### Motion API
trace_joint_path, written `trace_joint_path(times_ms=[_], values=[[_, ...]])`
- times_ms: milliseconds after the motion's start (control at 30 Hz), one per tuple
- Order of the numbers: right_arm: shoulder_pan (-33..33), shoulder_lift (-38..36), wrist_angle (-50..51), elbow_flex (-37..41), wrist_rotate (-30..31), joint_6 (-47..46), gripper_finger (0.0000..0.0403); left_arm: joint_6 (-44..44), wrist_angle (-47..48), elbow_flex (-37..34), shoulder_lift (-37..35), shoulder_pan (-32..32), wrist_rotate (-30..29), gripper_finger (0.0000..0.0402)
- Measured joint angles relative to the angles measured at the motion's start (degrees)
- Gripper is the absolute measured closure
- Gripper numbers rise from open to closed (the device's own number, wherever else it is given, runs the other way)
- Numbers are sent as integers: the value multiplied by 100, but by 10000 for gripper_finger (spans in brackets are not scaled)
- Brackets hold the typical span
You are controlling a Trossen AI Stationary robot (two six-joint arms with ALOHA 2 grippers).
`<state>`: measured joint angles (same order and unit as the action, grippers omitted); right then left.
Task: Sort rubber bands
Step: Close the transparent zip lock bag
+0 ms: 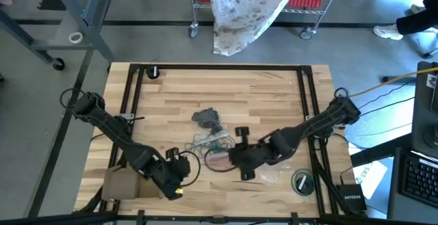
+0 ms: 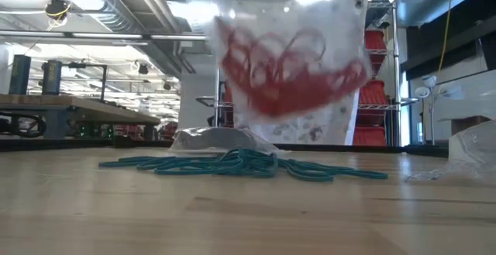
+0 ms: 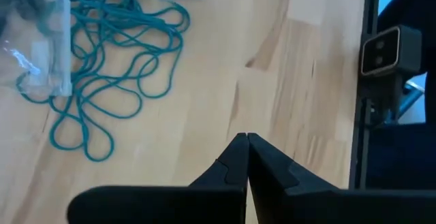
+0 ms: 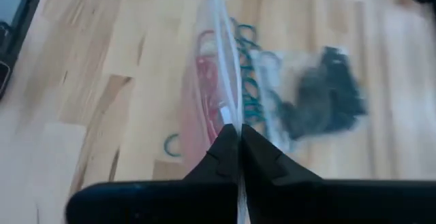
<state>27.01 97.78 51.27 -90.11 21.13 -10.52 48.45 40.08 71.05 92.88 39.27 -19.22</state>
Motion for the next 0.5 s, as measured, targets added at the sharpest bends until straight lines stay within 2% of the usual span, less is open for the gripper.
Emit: trace_joint_path(times_ms=[167,300,500], values=[[-140,-725,720,-2,492,-349,403,84,-19,2,-5,62,-132,399],[-526,-1246,1186,137,591,-675,403,107,-55,4,-7,105,-324,398],[-1358,-2284,917,1378,509,-890,403,28,-423,6,-8,206,-625,398]])
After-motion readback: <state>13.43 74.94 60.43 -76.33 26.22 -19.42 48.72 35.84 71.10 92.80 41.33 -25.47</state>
